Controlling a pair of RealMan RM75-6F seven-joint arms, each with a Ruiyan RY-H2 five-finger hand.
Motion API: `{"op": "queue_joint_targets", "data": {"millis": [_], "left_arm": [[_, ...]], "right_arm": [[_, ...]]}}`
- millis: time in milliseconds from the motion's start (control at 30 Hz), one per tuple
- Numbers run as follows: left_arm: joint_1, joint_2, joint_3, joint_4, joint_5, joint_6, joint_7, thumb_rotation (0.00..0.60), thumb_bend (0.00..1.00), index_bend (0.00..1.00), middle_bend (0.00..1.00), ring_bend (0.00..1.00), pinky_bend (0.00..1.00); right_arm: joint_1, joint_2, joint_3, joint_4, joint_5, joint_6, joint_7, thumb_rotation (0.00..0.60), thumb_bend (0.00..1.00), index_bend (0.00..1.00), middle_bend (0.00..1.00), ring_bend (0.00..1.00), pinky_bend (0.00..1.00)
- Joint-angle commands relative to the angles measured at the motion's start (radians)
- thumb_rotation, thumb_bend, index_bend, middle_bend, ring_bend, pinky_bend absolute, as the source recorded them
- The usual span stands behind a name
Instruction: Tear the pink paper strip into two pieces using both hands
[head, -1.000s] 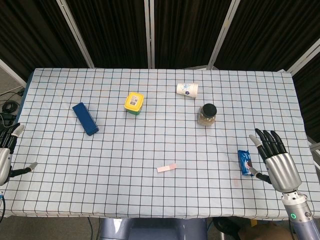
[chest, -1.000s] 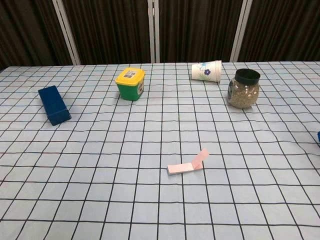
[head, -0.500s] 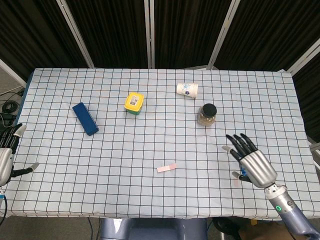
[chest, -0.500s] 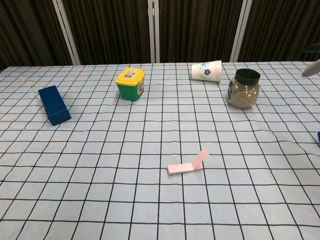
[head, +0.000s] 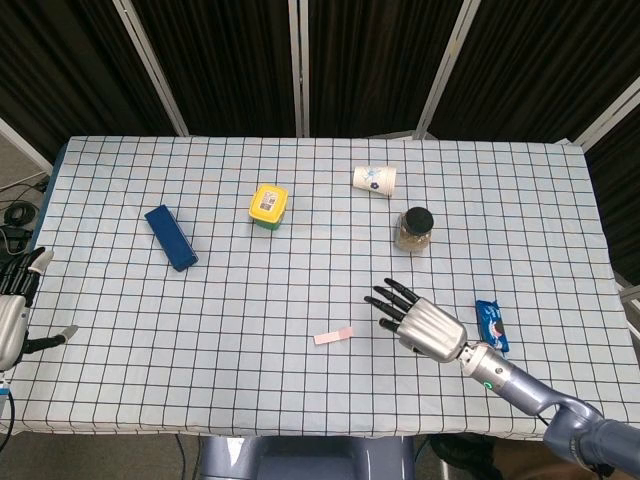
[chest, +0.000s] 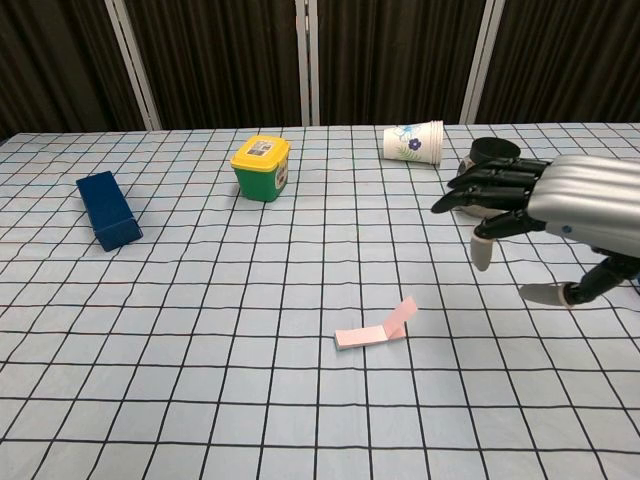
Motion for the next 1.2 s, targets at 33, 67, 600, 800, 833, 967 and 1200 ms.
{"op": "queue_joint_targets", "data": {"millis": [33, 67, 600, 800, 833, 967, 1200], "left_arm": [[0.001, 0.0, -0.002, 0.002, -0.003, -0.002, 0.0, 0.6, 0.0, 0.0, 0.0, 0.0, 0.0], [0.001, 0.0, -0.002, 0.003, -0.005, -0.003, -0.002, 0.6, 0.0, 0.0, 0.0, 0.0, 0.0], [-0.001, -0.002, -0.007, 0.013, -0.018, -0.024, -0.002, 0.6, 0.0, 0.0, 0.0, 0.0, 0.0], [0.001, 0.0, -0.01, 0.015, -0.019, -0.023, -0.005, 0.6, 0.0, 0.0, 0.0, 0.0, 0.0], [0.001, 0.0, -0.01, 0.015, -0.019, -0.024, -0.005, 0.6, 0.0, 0.0, 0.0, 0.0, 0.0], [0.001, 0.0, -0.009, 0.014, -0.018, -0.03, -0.006, 0.6, 0.0, 0.0, 0.0, 0.0, 0.0], [0.002, 0.005, -0.009, 0.011, -0.019, -0.034, -0.009, 0.6, 0.0, 0.0, 0.0, 0.0, 0.0]], "right_arm": [[0.026, -0.051, 0.003, 0.046, -0.003, -0.023, 0.001, 0.6, 0.27, 0.46, 0.1, 0.0, 0.0], [0.034, -0.066, 0.002, 0.06, -0.003, -0.031, 0.001, 0.6, 0.28, 0.46, 0.11, 0.0, 0.0], [0.097, -0.168, -0.023, 0.174, -0.014, -0.064, -0.017, 0.6, 0.28, 0.46, 0.11, 0.0, 0.0], [0.108, -0.195, -0.024, 0.195, -0.005, -0.055, -0.014, 0.6, 0.28, 0.46, 0.11, 0.0, 0.0], [0.109, -0.198, -0.023, 0.196, -0.003, -0.053, -0.013, 0.6, 0.28, 0.46, 0.11, 0.0, 0.0], [0.116, -0.215, -0.021, 0.209, 0.002, -0.041, -0.02, 0.6, 0.28, 0.46, 0.11, 0.0, 0.0], [0.128, -0.239, -0.024, 0.253, -0.012, -0.001, -0.043, 0.6, 0.28, 0.46, 0.11, 0.0, 0.0]]}}
